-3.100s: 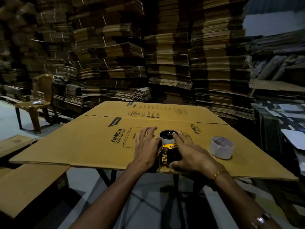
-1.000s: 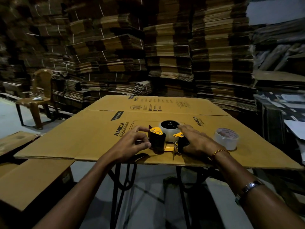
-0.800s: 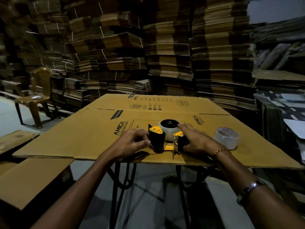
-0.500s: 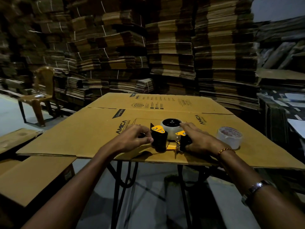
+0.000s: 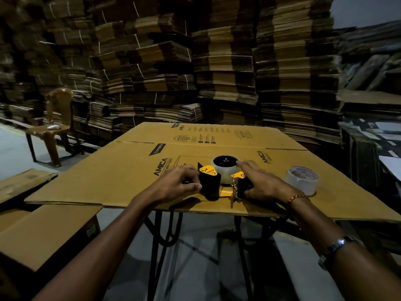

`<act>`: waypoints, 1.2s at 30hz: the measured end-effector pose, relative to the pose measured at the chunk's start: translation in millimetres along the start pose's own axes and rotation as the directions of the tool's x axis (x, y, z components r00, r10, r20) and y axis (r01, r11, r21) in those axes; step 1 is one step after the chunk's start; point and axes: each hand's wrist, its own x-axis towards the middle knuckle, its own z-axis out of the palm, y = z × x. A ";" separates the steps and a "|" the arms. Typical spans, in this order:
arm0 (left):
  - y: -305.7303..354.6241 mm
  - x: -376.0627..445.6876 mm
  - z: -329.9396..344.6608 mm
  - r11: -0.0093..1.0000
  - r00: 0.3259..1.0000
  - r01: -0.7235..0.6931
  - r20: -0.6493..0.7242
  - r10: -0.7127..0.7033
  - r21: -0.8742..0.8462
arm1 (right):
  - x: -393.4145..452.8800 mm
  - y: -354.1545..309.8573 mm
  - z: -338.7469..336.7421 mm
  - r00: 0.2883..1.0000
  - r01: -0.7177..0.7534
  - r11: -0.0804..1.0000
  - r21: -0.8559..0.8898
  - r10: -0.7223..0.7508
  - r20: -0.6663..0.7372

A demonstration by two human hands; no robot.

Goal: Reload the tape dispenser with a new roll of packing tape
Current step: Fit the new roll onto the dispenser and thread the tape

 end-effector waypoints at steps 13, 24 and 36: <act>-2.9 -2.5 1.4 0.999 0.999 -0.022 -0.041 0.023 0.026 | -17.8 2.5 -11.9 0.972 0.234 0.939 0.254 -0.233 -0.035; -7.7 -0.2 0.7 0.999 0.999 -0.010 -0.034 0.009 -0.040 | -7.2 1.8 -8.6 0.968 0.248 0.924 0.292 -0.251 -0.028; -8.5 1.4 1.6 0.998 0.998 0.014 -0.060 -0.018 -0.065 | 1.3 -8.5 13.4 0.936 0.247 0.966 0.076 -0.217 -0.277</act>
